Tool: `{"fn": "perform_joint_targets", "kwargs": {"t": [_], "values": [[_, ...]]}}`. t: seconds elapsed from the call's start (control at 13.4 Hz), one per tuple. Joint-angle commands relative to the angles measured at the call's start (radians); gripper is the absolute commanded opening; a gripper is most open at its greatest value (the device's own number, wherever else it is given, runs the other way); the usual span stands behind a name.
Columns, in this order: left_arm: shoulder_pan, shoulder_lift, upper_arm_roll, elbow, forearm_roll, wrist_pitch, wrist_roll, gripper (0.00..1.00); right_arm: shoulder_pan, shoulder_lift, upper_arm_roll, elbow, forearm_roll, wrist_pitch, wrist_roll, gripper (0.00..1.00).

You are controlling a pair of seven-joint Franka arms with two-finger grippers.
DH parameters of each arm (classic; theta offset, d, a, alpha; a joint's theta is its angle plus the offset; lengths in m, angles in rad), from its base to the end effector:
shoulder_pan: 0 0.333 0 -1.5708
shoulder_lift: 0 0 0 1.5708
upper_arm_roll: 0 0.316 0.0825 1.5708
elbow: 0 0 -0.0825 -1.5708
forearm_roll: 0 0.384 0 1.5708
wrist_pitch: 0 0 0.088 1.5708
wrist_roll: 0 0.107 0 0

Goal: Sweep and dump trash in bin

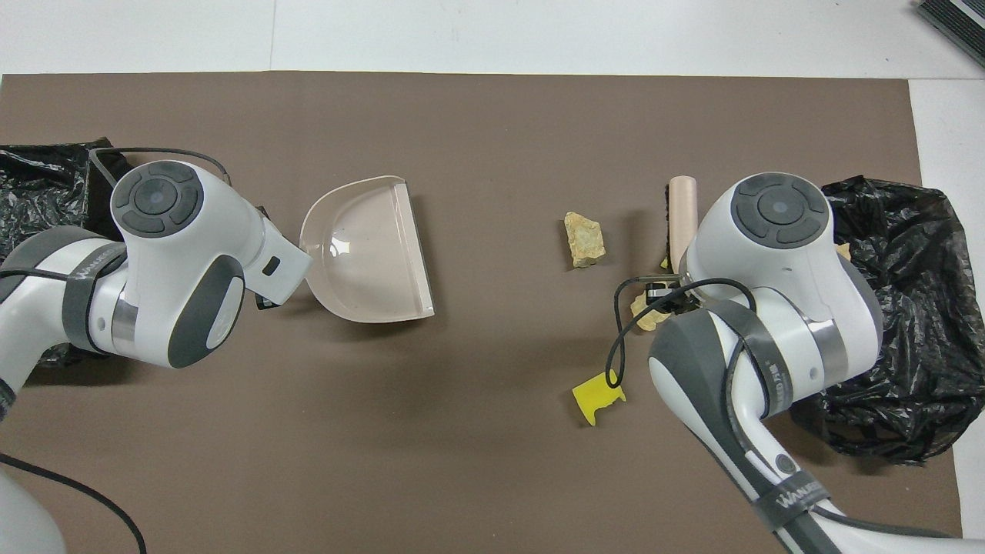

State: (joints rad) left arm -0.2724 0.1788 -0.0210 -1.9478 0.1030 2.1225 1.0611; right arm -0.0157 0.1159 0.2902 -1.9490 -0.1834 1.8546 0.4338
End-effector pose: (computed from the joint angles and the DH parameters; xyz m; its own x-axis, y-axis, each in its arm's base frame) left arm 0.5708 -0.1672 0.3896 0.1626 -0.9838 -0.0760 -0.9864 -0.1603 -0.0354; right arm 0.5435 0.1346 0.4082 0.9859 -0.1010 -0.1333 -0.0725 -0.9764 0.2032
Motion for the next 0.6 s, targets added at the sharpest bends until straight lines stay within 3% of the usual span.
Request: {"fn": "perform_joint_targets", "kwargs": {"t": [0.0, 0.3, 0.52], "values": [[-0.036, 0.004, 0.001, -0.007, 0.021, 0.031, -0.082, 0.00, -0.033, -0.025, -0.014, -0.086, -0.051, 0.020, -0.010, 0.00], [-0.100, 0.050, 0.003, 0.044, 0.020, 0.046, -0.125, 0.00, -0.041, -0.087, -0.045, -0.212, -0.038, 0.078, -0.003, 0.00], [-0.125, 0.091, 0.003, 0.085, 0.020, 0.047, -0.162, 0.00, -0.033, -0.016, -0.020, -0.223, 0.002, 0.161, 0.016, 0.00]]}}
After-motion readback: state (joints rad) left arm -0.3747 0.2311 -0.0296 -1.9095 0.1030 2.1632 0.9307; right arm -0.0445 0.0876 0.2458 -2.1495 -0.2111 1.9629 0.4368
